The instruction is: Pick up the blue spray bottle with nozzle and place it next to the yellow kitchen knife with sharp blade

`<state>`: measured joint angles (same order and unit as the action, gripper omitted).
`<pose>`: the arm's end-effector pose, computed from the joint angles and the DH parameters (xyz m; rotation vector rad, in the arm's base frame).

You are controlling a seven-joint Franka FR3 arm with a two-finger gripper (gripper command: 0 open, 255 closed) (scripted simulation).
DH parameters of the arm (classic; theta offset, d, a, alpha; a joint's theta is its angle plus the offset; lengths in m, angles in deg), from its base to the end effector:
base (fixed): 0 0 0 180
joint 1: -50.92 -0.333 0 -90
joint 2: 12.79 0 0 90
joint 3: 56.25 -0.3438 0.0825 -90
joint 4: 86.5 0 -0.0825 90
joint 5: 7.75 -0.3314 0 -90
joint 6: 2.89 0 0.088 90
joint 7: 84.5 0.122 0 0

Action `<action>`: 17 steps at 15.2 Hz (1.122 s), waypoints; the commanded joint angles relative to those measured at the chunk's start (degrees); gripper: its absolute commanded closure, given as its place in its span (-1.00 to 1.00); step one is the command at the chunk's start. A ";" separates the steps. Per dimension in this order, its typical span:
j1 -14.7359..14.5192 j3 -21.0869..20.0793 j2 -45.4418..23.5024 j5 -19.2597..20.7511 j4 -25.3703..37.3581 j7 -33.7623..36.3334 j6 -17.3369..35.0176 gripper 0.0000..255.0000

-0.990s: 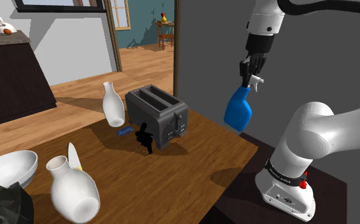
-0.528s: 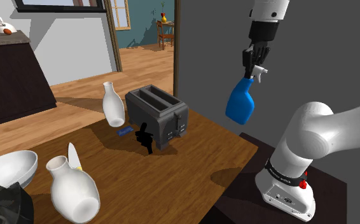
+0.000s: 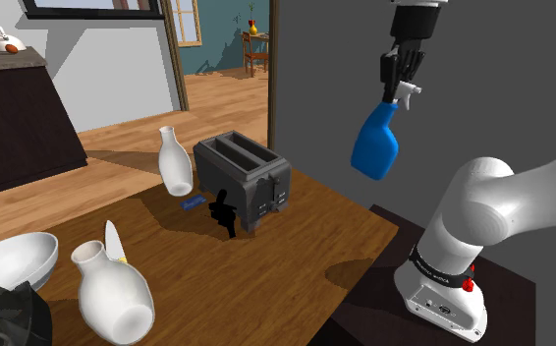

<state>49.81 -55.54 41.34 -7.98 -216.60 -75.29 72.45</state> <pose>0.1579 -0.0006 0.6387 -3.1201 0.2307 0.0191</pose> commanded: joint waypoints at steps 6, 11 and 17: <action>-0.04 0.04 -3.31 -0.01 7.69 0.00 -4.38 1.00; -0.07 0.03 -5.78 -0.04 13.32 0.03 -7.55 1.00; -0.19 -1.44 -9.36 -1.20 16.46 1.59 -7.09 1.00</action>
<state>49.66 -56.37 32.82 -8.73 -199.99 -74.33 64.33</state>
